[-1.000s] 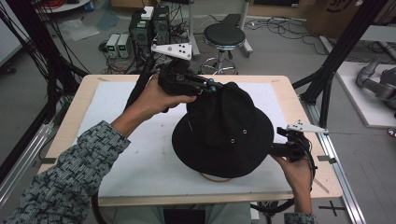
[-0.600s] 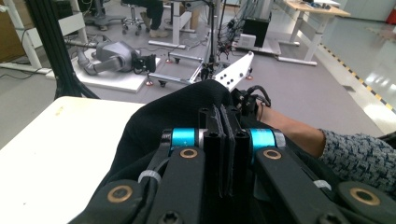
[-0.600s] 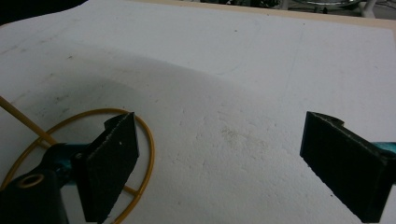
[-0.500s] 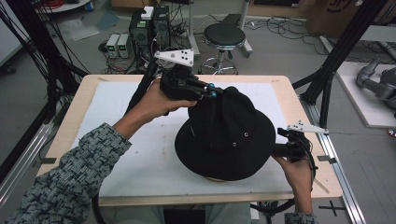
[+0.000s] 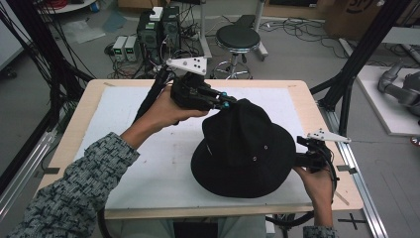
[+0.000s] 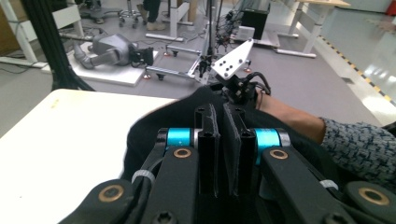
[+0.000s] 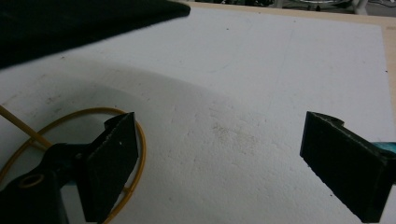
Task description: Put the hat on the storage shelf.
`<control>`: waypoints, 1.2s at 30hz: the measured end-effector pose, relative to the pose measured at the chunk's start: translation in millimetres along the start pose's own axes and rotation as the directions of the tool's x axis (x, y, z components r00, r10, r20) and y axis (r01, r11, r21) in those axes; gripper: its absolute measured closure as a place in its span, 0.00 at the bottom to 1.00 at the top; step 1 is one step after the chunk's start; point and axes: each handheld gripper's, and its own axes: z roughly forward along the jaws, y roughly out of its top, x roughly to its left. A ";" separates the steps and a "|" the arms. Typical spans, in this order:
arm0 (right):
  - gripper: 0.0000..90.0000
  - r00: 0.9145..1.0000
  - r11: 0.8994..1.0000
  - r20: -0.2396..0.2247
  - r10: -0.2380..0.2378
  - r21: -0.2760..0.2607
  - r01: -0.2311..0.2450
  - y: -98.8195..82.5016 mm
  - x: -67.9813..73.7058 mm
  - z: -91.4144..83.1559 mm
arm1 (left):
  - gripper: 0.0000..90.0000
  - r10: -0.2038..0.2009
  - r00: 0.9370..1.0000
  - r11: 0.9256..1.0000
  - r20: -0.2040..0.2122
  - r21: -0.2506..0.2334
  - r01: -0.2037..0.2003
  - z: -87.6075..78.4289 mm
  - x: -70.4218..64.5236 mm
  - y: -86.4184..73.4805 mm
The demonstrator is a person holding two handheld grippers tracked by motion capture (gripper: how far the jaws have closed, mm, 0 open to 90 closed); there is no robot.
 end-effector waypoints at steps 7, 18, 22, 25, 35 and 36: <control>0.13 1.000 1.000 0.018 -0.007 0.015 0.007 -2.3 -1.8 1.6 | 0.84 0.008 1.000 1.000 -0.023 -0.024 -0.008 -10.7 -1.3 -3.1; 0.13 0.998 1.000 0.058 -0.012 0.016 0.011 -5.6 -9.0 4.9 | 0.59 -0.003 0.988 0.999 -0.152 -0.036 -0.003 -44.4 -4.3 -20.7; 0.13 0.997 1.000 0.073 -0.028 0.015 0.027 -6.1 -13.0 6.6 | 0.53 -0.007 0.973 0.999 -0.232 -0.036 -0.001 -64.6 -5.0 -30.4; 0.13 0.997 0.999 0.079 -0.029 0.021 0.027 -6.2 -15.0 8.2 | 0.52 -0.014 0.956 0.999 -0.293 -0.037 0.003 -81.9 -5.8 -39.7; 0.13 0.997 1.000 0.074 -0.031 0.006 0.031 -2.5 -19.1 17.8 | 0.45 -0.109 0.883 0.993 -0.456 -0.096 0.073 -143.3 -13.5 -82.2; 0.13 0.997 1.000 0.074 -0.031 0.008 0.031 -2.2 -19.5 18.6 | 0.44 -0.118 0.877 0.992 -0.466 -0.099 0.081 -148.7 -14.8 -87.0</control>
